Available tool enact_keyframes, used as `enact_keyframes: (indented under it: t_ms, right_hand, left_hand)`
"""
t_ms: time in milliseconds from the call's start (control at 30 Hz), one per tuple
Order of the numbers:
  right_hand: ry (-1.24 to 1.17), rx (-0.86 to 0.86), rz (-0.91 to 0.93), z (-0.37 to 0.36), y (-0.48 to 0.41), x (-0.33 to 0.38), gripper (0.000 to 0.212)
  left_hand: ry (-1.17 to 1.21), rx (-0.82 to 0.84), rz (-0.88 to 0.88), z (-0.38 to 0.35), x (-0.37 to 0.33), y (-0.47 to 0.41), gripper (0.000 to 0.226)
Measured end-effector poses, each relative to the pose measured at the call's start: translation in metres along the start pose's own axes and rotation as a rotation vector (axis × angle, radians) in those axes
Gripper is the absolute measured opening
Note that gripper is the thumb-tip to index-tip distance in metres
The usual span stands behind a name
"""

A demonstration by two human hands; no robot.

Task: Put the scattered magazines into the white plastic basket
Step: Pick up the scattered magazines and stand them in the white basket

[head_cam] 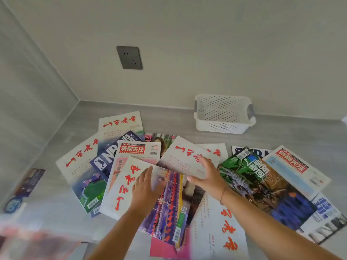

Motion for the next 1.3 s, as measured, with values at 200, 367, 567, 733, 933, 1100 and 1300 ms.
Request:
enact_keyframes:
  t_ms: [200, 367, 567, 733, 933, 1100, 1300]
  right_hand:
    - [0.243, 0.181, -0.004, -0.052, -0.020, 0.005, 0.089]
    - [0.352, 0.273, 0.008, -0.076, -0.038, 0.011, 0.086]
    - [0.474, 0.329, 0.044, -0.088, -0.055, 0.015, 0.083]
    - [0.521, 0.340, 0.072, -0.094, -0.060, 0.014, 0.079]
    - [0.426, 0.360, 0.007, -0.097, -0.062, 0.005, 0.074]
    - [0.161, 0.401, -0.102, -0.084, -0.066, -0.001, 0.038]
    - [-0.025, 0.314, -0.098, -0.027, -0.074, 0.003, 0.014]
  left_hand:
    - [-0.016, -0.109, 0.224, 0.005, 0.067, 0.042, 0.071]
    - [0.179, -0.267, 0.406, 0.007, 0.093, 0.074, 0.066]
    - [0.616, -0.458, 0.663, -0.004, 0.101, 0.087, 0.062]
    - [1.087, -0.464, 0.805, -0.027, 0.092, 0.084, 0.039]
    - [1.222, -0.453, 0.727, -0.032, 0.084, 0.079, 0.029]
    - [1.239, -0.372, 0.485, -0.007, 0.071, 0.063, 0.030]
    - [0.904, -0.215, 0.256, 0.030, 0.034, 0.012, 0.025]
Point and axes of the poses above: each hand's wrist, its own y-axis away from the middle knuckle, its own z-axis out of the back of the hand, x = y × z, the point moved 5 cm from there along -y, towards the middle knuckle, and after that the axes turned 1 degree about y, right-handed, at the moved point
